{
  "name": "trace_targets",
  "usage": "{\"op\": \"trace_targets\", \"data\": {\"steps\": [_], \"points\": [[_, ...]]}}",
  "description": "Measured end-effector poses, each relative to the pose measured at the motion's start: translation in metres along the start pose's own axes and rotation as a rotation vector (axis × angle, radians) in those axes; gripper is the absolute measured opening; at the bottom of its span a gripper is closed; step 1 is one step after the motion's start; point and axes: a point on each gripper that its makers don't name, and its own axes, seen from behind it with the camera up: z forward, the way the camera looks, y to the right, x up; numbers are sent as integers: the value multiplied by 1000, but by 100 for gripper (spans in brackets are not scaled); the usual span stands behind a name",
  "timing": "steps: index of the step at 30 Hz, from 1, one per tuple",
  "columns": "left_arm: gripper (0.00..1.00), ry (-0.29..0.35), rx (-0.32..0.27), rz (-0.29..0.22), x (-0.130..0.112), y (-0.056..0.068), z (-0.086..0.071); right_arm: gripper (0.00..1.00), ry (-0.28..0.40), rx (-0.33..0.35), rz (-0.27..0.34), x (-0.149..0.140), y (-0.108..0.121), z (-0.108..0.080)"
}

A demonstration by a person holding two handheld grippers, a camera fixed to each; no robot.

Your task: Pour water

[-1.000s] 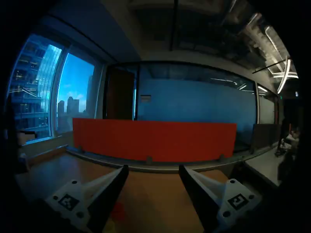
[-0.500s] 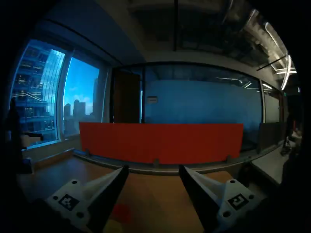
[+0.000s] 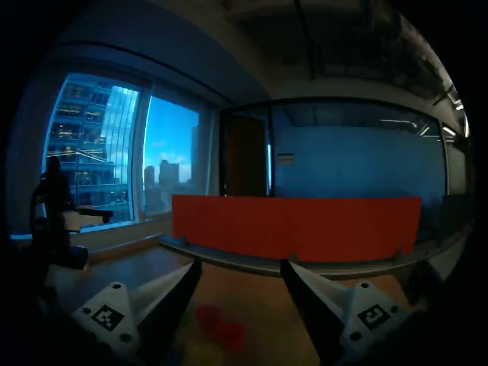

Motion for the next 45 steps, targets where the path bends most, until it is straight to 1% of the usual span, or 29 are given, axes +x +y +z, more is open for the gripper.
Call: {"op": "trace_targets", "data": {"steps": [3,6,12,18,24,30,39,45], "points": [[99,3,-49,-13,0,8,3,100,6,50,0,4,-12,-1],[99,7,-81,-22,1,13,5,100,9,77,0,5,-19,-2],[99,2,-121,-12,-1,21,5,100,5,112,-24,6,-29,-3],[99,-10,-156,1,-5,27,6,100,-4,160,-31,6,-40,-4],[99,-26,-177,6,-10,29,10,100,-6,201,-20,7,-47,-4],[99,-42,-210,-1,-13,35,12,100,-31,248,-25,0,-56,-3],[99,-98,-234,34,-30,33,19,100,-92,328,-54,-18,-71,-3],[99,-121,-257,64,-43,37,24,100,-133,369,-73,-32,-79,-5]]}}
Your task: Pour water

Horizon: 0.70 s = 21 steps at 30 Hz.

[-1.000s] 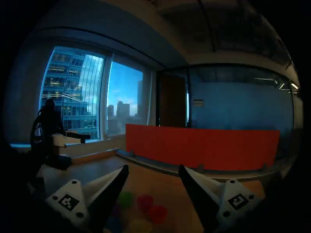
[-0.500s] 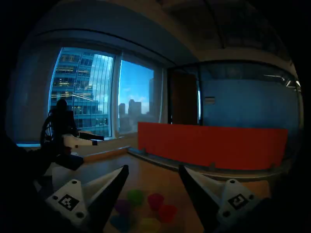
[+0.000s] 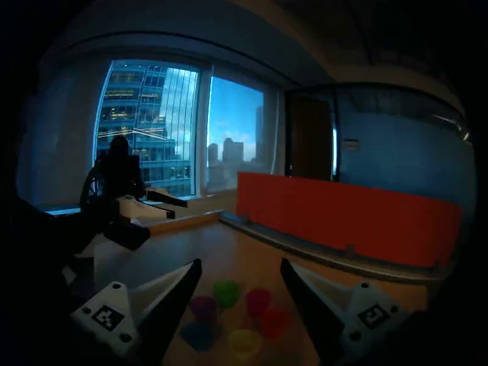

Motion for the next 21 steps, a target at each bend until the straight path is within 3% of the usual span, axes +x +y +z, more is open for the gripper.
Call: {"op": "trace_targets", "data": {"steps": [6,21], "points": [[99,-36,-19,30,-15,3,8,100,-48,41,-18,-18,-11,0],[99,-111,-27,39,-61,-4,31,100,-148,108,-25,-56,-23,10]]}}
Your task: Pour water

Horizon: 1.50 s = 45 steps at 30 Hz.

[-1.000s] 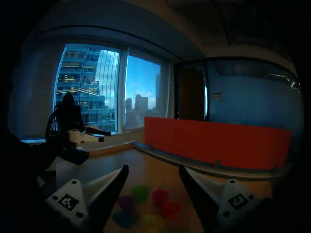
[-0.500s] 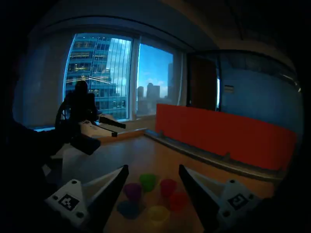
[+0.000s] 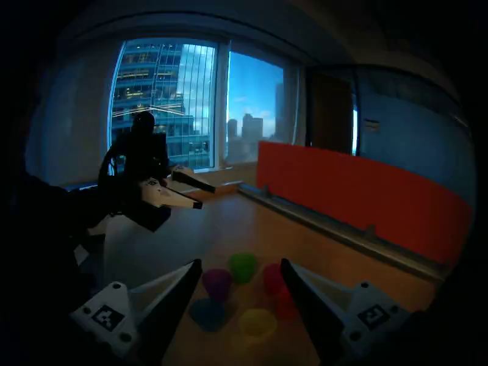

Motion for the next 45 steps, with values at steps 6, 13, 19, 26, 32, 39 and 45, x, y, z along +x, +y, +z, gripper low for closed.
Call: {"op": "trace_targets", "data": {"steps": [6,13,19,26,32,39,45], "points": [[99,-25,-3,13,-17,-3,10,100,-43,28,-25,-18,-6,8],[100,-58,-9,18,-40,-5,22,100,-97,54,-69,-45,-14,18],[99,-80,-14,23,-54,-7,29,100,-126,78,-72,-62,-22,24],[100,-105,-26,27,-69,-7,37,100,-149,94,-64,-78,-25,30],[100,-135,-38,27,-86,-5,44,100,-171,103,-67,-93,-28,35],[100,-165,-46,29,-104,-3,51,100,-196,116,-72,-109,-31,39],[100,-182,-47,33,-115,-3,54,100,-217,125,-78,-126,-35,42]]}}
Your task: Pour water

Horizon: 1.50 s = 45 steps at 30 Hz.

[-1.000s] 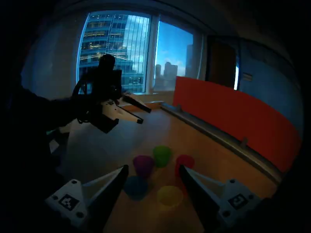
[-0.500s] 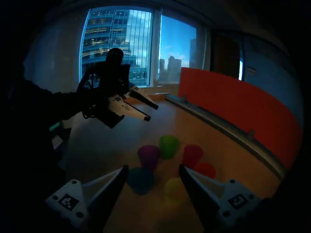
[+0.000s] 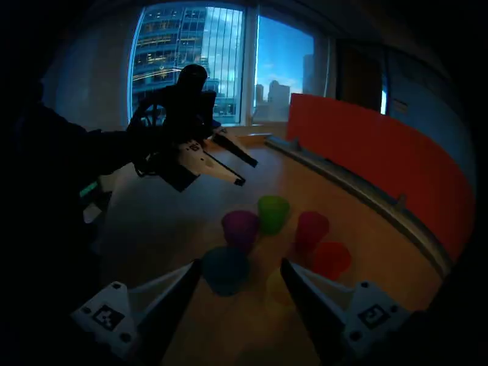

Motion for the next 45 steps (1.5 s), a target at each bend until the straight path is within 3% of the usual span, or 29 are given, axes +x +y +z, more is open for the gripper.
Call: {"op": "trace_targets", "data": {"steps": [21,45], "points": [[100,-47,-14,-2,-25,-3,14,100,-53,32,-5,-34,-11,24],[100,-84,-45,4,-46,-7,47,100,-69,62,4,-46,-20,44]]}}
